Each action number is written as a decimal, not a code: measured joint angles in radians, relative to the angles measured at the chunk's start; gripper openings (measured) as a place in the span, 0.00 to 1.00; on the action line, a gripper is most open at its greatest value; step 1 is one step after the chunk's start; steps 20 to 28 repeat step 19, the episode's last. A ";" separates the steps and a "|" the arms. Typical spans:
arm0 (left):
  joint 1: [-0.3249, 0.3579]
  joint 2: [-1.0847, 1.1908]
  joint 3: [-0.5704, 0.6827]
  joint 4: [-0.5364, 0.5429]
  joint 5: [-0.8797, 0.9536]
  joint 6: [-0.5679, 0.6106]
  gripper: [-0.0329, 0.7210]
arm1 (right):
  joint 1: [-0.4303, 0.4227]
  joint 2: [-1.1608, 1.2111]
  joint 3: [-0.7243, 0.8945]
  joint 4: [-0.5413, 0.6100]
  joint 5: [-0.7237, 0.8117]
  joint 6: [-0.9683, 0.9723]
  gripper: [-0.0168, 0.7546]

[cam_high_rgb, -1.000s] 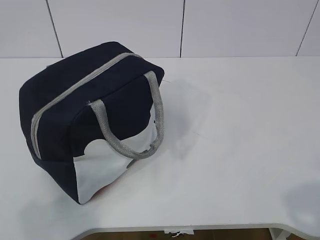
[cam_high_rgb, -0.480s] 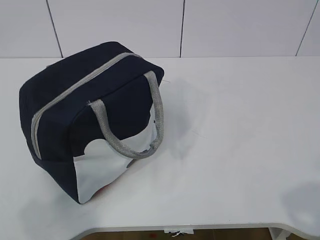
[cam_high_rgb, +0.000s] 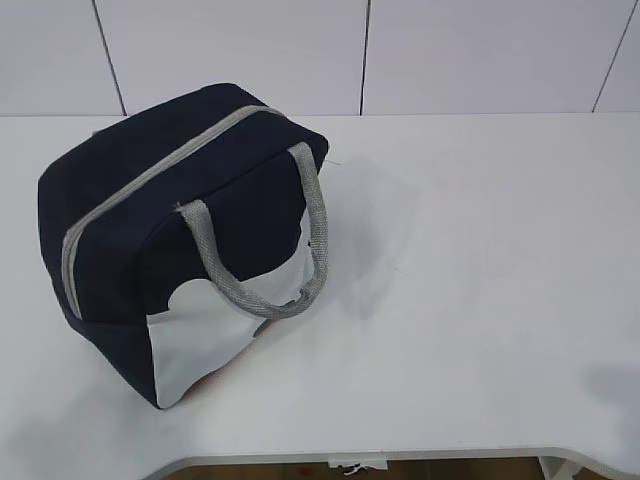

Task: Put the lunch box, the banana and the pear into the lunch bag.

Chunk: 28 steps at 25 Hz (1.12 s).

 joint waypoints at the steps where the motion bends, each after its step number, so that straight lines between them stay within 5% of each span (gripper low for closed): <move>1: 0.013 0.000 0.000 0.000 0.000 0.000 0.43 | -0.006 0.000 0.000 0.000 0.000 0.000 0.56; 28: 0.016 0.000 0.000 -0.002 -0.001 0.000 0.37 | -0.011 0.000 0.000 0.000 -0.002 0.000 0.56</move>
